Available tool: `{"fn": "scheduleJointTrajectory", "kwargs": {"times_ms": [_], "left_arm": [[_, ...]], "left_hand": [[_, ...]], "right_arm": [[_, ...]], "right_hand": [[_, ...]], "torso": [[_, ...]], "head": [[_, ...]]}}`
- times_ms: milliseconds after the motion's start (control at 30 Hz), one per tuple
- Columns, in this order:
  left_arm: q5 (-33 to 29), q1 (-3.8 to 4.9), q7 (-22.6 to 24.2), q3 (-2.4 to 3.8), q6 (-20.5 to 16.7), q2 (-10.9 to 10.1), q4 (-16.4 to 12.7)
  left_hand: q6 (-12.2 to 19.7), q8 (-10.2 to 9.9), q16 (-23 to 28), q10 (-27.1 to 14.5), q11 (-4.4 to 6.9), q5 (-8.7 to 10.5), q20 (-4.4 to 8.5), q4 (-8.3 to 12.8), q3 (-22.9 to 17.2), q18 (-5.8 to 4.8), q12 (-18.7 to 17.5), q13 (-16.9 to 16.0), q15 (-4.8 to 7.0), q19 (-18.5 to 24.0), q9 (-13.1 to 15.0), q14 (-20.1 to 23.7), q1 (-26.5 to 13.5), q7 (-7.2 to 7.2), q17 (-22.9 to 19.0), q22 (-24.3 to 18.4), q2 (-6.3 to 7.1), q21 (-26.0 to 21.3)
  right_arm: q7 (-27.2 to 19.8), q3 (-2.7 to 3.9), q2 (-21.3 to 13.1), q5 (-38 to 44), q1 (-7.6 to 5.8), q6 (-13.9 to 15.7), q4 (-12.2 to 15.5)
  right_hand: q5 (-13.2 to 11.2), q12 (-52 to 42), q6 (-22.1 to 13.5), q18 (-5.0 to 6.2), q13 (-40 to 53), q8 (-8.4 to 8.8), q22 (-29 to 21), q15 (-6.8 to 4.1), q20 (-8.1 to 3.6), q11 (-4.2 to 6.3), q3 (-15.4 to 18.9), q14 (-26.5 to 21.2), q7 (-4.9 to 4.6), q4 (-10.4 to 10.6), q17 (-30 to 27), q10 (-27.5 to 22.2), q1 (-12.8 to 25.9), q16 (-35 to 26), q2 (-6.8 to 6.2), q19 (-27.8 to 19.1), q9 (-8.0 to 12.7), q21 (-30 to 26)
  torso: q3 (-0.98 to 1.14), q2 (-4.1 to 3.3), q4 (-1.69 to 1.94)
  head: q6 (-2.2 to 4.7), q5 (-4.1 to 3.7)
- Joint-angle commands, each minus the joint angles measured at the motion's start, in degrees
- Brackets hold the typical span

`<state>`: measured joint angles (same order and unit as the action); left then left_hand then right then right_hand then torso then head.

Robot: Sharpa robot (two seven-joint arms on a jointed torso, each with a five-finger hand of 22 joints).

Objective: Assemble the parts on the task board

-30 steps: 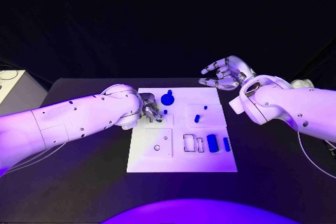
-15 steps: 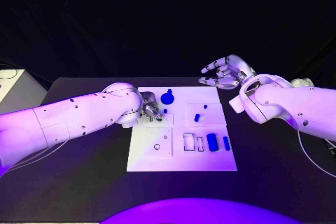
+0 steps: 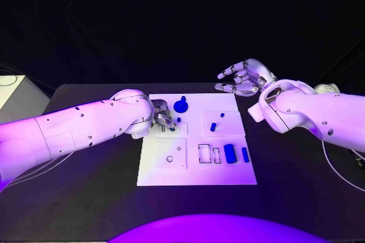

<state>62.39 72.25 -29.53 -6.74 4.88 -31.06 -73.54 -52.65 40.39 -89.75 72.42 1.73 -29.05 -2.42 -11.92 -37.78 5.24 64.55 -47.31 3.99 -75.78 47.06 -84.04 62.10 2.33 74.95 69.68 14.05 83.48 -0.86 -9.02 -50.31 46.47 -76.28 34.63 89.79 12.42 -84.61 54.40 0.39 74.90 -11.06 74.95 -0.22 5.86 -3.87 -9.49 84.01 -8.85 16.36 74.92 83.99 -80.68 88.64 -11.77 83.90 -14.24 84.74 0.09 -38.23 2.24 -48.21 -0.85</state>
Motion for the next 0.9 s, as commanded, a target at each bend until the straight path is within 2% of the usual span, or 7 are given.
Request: {"fn": "scheduleJointTrajectory", "kwargs": {"times_ms": [33, 233, 533, 900], "left_arm": [[-0.83, -0.29, 0.14, -0.23, 1.73, 0.24, -0.08], [-0.65, -0.29, 0.14, -0.23, 1.51, 0.24, 0.15], [-0.22, -0.29, 0.09, -0.23, 1.50, 0.14, 0.37], [0.13, -0.29, 0.01, -0.22, 1.19, -0.10, 0.52]], "left_hand": [[-0.27, -0.38, -0.25, 0.27, 0.05, 0.33, 0.38, 6.49, -5.80, -0.91, 0.20, -0.14, 0.61, -0.03, -0.08, -5.96, -0.94, -0.35, 15.05, -0.08, -0.18, -0.45], [-0.69, -0.92, -0.21, 0.17, 0.07, 0.45, 0.46, 4.74, -2.94, -0.92, 0.21, -0.30, 0.65, -0.10, -0.20, -5.92, -1.52, -0.39, 14.95, -0.12, -0.45, -0.60], [-1.83, -2.21, -0.23, 0.00, 0.06, 0.82, 0.48, -0.32, 7.04, -0.94, 0.39, -0.92, 0.66, -0.26, -0.46, -5.93, -1.90, -0.38, 14.99, -0.17, -0.51, -0.91], [-2.13, -2.70, -0.23, -0.03, 0.02, 2.01, 0.48, -3.45, 10.71, -0.93, 0.44, -1.14, 0.61, -0.35, -0.47, -5.94, -1.47, -0.32, 15.00, -0.11, -0.23, -0.99]], "right_arm": [[-0.21, 0.02, -0.04, 0.35, 0.00, -0.81, 0.12], [-0.17, 0.02, -0.13, 0.35, 0.00, -0.81, 0.17], [-0.16, 0.02, -0.21, 0.35, 0.00, -0.87, 0.19], [-0.19, 0.02, -0.26, 0.35, 0.00, -0.84, 0.19]], "right_hand": [[0.39, 0.20, -0.44, 1.02, 11.28, -0.31, 11.80, 0.22, 0.15, -0.27, 0.00, 5.07, -0.01, 0.19, 12.22, 1.71, 0.59, -0.17, 0.12, 3.36, -0.07, -0.15], [0.39, 0.25, -0.52, 1.06, 11.24, -0.32, 11.71, 0.21, 0.14, -0.27, 0.04, 5.04, -0.02, 0.21, 12.13, 1.68, 0.73, -0.22, 0.17, 3.30, -0.06, -0.29], [0.37, 0.42, -0.64, 1.08, 11.11, -0.37, 11.66, 0.20, 0.12, -0.26, 0.15, 5.00, -0.02, 0.25, 11.99, 1.56, 1.13, -0.30, 0.23, 3.27, -0.04, -0.39], [0.27, 0.72, -0.95, 1.18, 10.89, -0.39, 11.40, 0.20, 0.10, -0.28, 0.36, 4.88, -0.04, 0.24, 11.61, 1.34, 1.65, -0.52, 0.26, 3.08, 0.00, -0.83]], "torso": [[-0.01, -0.01, 0.01], [-0.02, 0.04, 0.04], [-0.05, 0.10, 0.01], [-0.08, 0.05, 0.03]], "head": [[-0.06, -0.07], [-0.08, -0.11], [-0.06, -0.08], [0.04, -0.08]]}}
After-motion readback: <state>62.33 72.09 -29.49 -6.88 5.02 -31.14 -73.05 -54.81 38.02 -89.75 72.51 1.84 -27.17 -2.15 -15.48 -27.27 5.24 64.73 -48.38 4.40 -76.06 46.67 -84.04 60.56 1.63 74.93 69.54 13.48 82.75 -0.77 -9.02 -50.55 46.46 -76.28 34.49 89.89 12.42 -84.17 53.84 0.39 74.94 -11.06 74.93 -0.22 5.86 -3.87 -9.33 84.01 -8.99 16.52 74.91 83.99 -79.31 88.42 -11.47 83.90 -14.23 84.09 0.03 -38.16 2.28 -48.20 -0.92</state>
